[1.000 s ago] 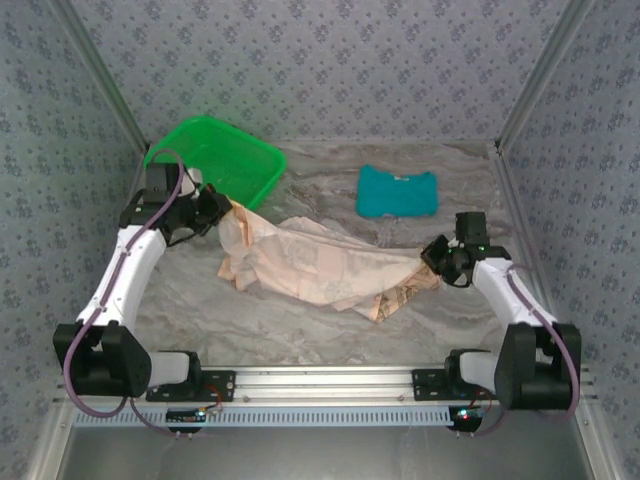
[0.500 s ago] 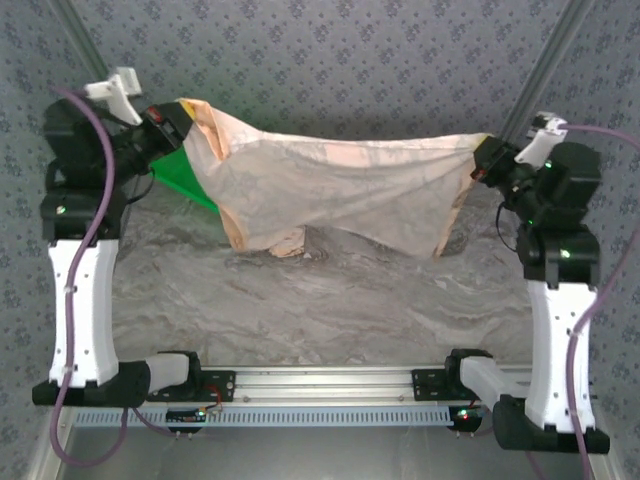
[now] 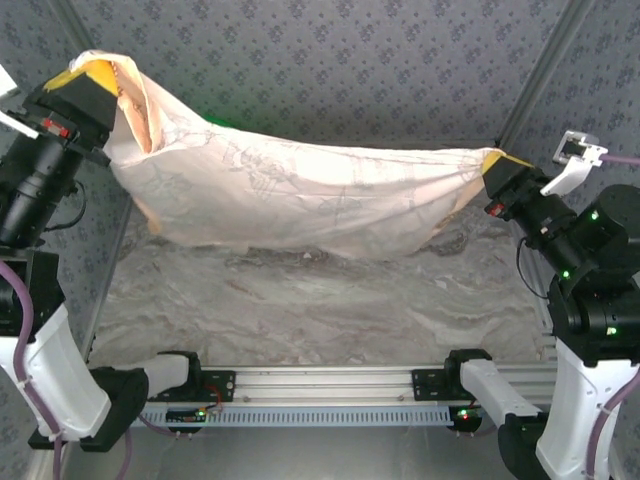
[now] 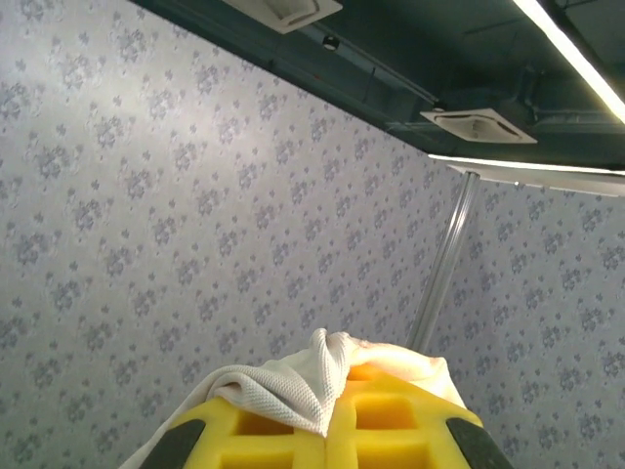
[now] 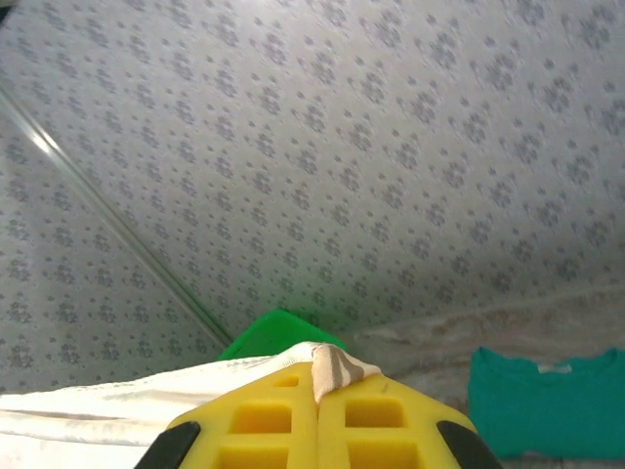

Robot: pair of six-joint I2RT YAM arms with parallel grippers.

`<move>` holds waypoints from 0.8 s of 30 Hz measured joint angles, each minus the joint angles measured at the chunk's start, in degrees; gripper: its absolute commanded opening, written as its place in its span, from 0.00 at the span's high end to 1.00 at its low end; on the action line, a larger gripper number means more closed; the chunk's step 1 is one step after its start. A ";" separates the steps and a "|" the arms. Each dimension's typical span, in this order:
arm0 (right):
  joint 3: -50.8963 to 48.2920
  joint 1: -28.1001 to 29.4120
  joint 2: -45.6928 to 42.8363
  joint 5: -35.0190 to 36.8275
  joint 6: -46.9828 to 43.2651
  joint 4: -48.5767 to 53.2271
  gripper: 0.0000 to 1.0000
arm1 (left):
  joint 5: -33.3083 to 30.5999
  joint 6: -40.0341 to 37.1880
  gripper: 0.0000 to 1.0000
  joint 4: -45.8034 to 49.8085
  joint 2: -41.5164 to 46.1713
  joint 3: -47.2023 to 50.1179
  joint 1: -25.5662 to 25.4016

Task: Fold the inside-out t-shirt

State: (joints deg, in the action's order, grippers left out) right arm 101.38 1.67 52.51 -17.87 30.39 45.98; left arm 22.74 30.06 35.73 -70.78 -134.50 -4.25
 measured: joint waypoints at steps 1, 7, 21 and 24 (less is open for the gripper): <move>-0.42 0.00 0.35 0.33 0.72 0.39 1.00 | -0.04 0.24 1.00 -0.22 -1.20 -0.48 -0.04; -14.93 -0.50 2.49 1.81 7.43 0.11 1.00 | -0.57 1.27 1.00 -2.86 -13.00 4.92 -4.76; -53.16 -15.10 12.81 9.22 10.32 -8.72 1.00 | -0.85 -5.84 0.55 6.78 -80.39 -26.53 -23.34; -55.91 -17.35 13.27 10.23 10.29 -9.57 0.94 | -0.13 -6.05 0.34 6.91 -85.07 -28.85 -26.71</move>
State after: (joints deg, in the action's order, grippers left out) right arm 45.47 -15.68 65.78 -7.64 40.69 36.40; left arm 22.61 24.01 42.63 -155.85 -163.35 -30.96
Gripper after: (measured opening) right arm 0.059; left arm 0.540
